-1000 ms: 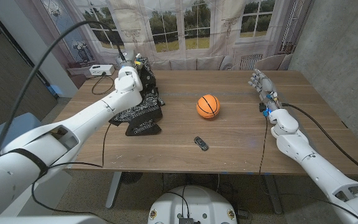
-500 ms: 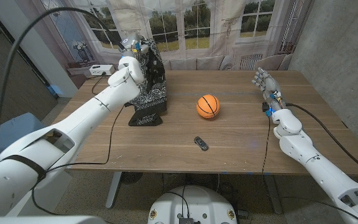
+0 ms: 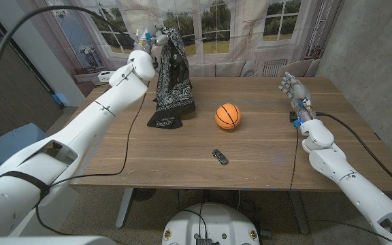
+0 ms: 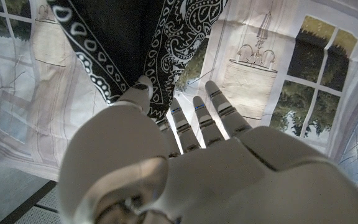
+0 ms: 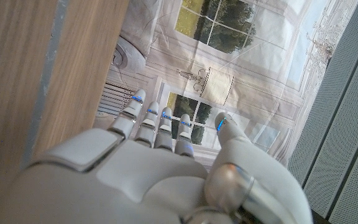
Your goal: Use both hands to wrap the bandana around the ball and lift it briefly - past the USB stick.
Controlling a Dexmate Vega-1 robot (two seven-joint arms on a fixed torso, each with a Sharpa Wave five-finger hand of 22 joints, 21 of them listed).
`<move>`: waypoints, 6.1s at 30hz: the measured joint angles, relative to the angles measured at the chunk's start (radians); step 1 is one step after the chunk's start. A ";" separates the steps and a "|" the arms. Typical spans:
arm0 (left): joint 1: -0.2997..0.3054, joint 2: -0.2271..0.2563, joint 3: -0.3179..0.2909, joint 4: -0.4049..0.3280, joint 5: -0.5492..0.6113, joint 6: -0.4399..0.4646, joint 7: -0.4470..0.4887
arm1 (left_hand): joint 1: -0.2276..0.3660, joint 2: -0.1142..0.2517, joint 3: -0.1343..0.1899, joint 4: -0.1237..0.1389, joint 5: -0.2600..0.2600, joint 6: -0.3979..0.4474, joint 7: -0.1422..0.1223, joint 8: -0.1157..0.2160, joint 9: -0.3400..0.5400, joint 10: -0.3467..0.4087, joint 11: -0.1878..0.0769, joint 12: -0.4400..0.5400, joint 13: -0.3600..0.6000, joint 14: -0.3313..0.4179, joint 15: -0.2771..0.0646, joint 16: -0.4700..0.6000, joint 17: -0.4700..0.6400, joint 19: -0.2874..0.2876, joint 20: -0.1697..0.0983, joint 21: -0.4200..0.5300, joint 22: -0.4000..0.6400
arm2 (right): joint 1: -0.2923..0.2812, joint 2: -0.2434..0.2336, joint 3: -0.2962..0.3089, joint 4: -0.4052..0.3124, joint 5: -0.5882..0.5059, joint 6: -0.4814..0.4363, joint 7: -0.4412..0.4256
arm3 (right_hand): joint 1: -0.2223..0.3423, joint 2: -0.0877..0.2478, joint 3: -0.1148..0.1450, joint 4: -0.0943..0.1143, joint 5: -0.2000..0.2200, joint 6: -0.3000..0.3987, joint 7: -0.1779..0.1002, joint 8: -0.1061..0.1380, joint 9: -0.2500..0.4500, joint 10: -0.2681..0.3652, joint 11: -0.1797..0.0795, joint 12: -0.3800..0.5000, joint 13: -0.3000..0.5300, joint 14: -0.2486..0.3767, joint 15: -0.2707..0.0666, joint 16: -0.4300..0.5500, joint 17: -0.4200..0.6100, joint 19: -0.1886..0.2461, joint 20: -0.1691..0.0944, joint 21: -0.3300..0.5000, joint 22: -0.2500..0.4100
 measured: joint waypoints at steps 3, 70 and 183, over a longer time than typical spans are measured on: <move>-0.004 0.002 0.001 -0.004 0.002 -0.004 -0.004 | 0.000 0.000 0.006 0.000 0.000 -0.002 0.001 0.005 0.000 -0.005 -0.005 0.000 0.003 0.000 0.000 -0.008 0.000 0.000 0.000 0.000 0.000 | -0.010 -0.007 0.003 -0.018 -0.002 0.000 -0.003 | 0.000 0.000 -0.001 -0.001 0.000 0.008 0.000 0.000 0.000 0.000 0.000 0.000 0.000 0.000 0.000 0.000 0.000 0.000 0.000 -0.001 0.000; -0.287 -0.127 0.055 0.200 -0.114 -0.234 -0.198 | -0.057 -0.046 -0.025 0.010 0.025 0.008 -0.037 0.031 0.000 -0.050 0.010 -0.034 0.018 -0.060 0.001 -0.023 0.000 -0.042 0.020 0.016 0.004 | 0.184 -0.264 -0.287 -0.455 -0.412 -0.667 0.120 | -0.092 -0.106 -0.127 0.001 -0.006 0.005 0.023 -0.026 0.002 -0.047 -0.004 -0.020 0.003 -0.101 0.021 -0.033 -0.014 -0.049 0.020 -0.060 0.000; -0.531 -0.324 0.192 0.700 -0.159 -0.635 -0.312 | 0.046 -0.179 0.103 -0.050 0.402 0.164 -0.019 0.268 0.175 0.035 0.002 -0.025 -0.009 -0.133 0.002 -0.008 0.004 -0.122 -0.004 0.010 -0.015 | 0.564 0.314 -0.815 -0.145 -1.000 -1.415 -0.222 | -0.075 -0.172 -0.331 -0.008 0.072 0.208 0.175 0.001 0.011 0.001 0.107 0.012 0.003 0.053 0.052 0.037 -0.031 0.195 0.041 -0.005 -0.001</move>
